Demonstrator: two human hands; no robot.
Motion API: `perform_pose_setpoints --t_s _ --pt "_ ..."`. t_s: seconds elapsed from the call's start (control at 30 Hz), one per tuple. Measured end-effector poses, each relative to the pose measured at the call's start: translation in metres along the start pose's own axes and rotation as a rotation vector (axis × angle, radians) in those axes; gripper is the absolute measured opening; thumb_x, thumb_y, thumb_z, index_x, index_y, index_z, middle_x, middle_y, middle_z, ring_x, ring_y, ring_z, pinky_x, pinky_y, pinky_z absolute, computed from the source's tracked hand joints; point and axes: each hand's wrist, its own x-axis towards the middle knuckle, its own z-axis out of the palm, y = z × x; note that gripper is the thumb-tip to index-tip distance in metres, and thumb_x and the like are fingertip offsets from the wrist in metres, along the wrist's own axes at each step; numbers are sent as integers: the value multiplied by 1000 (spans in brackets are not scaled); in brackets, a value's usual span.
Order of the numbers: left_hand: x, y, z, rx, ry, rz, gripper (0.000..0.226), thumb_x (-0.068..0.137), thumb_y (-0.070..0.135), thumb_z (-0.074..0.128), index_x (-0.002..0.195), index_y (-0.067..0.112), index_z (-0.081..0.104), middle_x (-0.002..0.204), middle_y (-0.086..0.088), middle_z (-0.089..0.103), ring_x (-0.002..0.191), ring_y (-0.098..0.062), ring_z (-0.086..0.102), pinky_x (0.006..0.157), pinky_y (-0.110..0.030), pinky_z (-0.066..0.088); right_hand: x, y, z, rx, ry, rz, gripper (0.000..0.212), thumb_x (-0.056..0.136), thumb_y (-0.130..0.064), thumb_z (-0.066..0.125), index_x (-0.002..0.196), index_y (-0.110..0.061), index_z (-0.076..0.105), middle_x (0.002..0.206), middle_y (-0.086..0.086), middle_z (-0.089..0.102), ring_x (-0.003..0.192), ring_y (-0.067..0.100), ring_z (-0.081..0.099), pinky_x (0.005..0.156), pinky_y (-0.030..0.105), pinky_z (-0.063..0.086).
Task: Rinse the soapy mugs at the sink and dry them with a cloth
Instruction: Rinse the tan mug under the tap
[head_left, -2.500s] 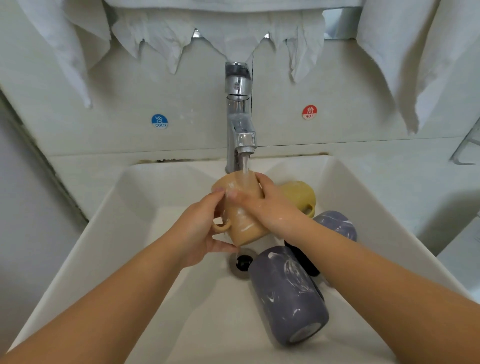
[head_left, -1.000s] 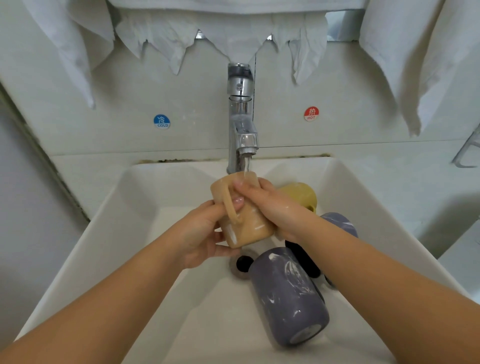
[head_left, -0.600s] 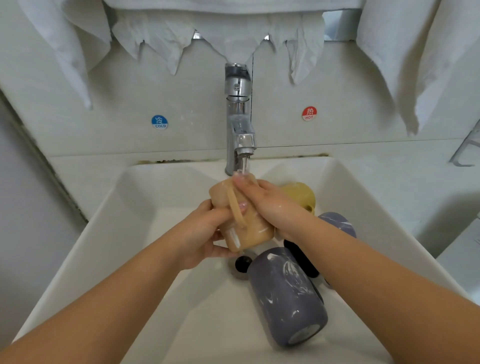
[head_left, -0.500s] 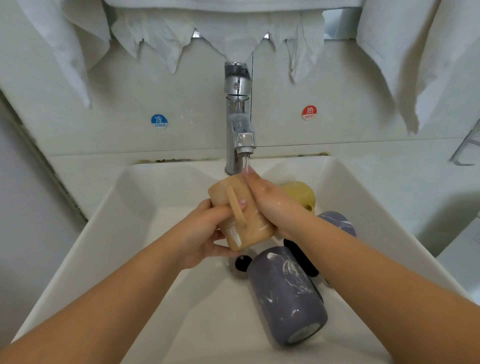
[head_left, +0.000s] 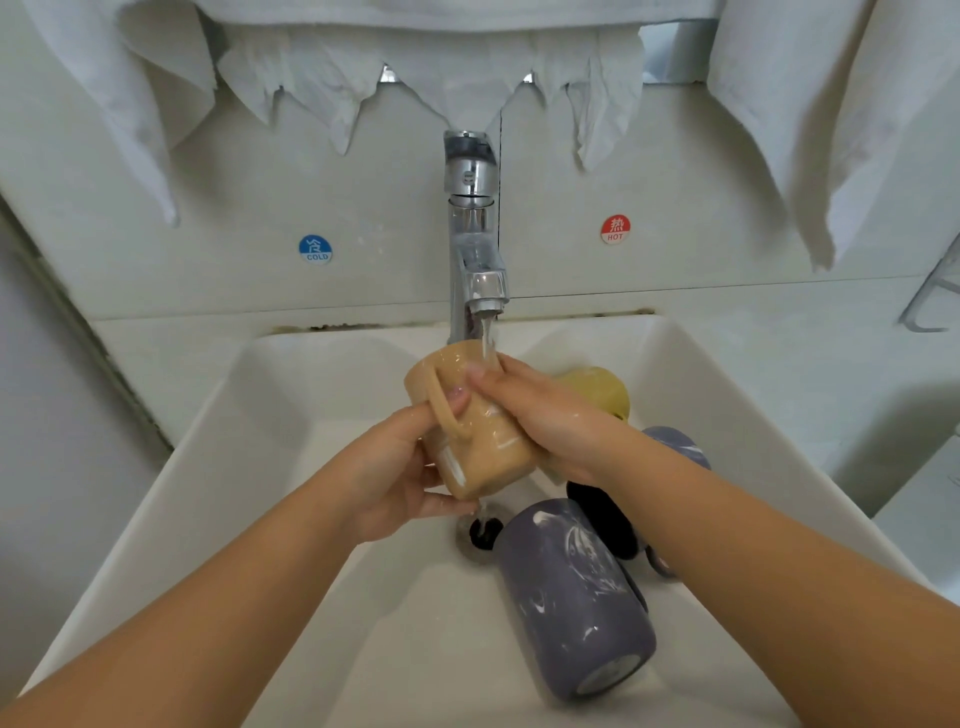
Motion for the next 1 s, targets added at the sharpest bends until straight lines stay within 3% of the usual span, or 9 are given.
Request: perform_pose_setpoints --t_s 0.07,0.2,0.3,0.4,0.53,0.73,0.8,0.9,1.0 --pt "1 0 0 7 -10 0 60 67 48 72 118 18 63 108 -7 72 88 -24 71 68 -42 59 2 3 -1 -24 14 4 53 87 -52 61 130 -23 54 115 2 69 104 20 67 97 44 51" --pt "1 -1 1 -3 1 13 68 66 45 81 124 17 58 109 -8 70 83 -22 72 65 -40 58 5 -1 0 -30 83 1 37 100 -49 35 110 -26 62 108 5 70 101 21 67 95 40 51" --pt "-1 1 1 -59 -3 3 60 64 45 70 117 18 63 107 -9 70 86 -25 71 64 -41 58 2 0 -6 22 -25 2 24 99 -41 47 115 -29 58 110 1 69 103 19 66 93 36 52" --pt "-1 1 0 -90 -31 -12 57 67 45 66 118 19 65 112 -11 70 90 -28 71 63 -41 58 -4 2 -8 -27 -121 -24 70 74 -41 77 135 -31 44 117 -4 67 106 15 66 91 31 53" --pt "0 1 0 -128 -6 -32 59 69 47 66 121 21 63 118 -13 69 96 -32 69 67 -45 58 6 8 -3 -108 -24 15 99 59 -78 62 145 -36 36 135 -5 57 118 17 58 105 41 44" --pt "1 1 1 -152 -4 -49 55 76 49 61 123 21 62 116 -13 70 96 -33 70 65 -45 59 9 15 -17 -47 -154 45 98 67 -49 77 150 -31 26 136 -1 57 117 18 60 104 41 46" --pt "1 1 1 -150 -3 -48 48 82 48 58 123 22 62 114 -12 71 97 -34 69 69 -47 58 8 16 -16 -120 -142 44 103 63 -56 78 150 -33 27 135 -3 57 115 17 61 104 40 46" --pt "1 0 1 -163 18 -50 50 81 47 60 124 23 60 115 -12 70 96 -35 70 68 -48 57 11 13 -11 -109 -28 51 77 79 -67 60 145 -33 39 135 -2 57 116 15 59 105 38 45" --pt "1 2 0 -166 38 -42 44 86 45 58 124 23 60 115 -12 70 95 -34 70 67 -48 57 11 13 -15 38 -55 71 71 85 -54 62 146 -26 39 138 1 55 120 17 57 106 39 43"
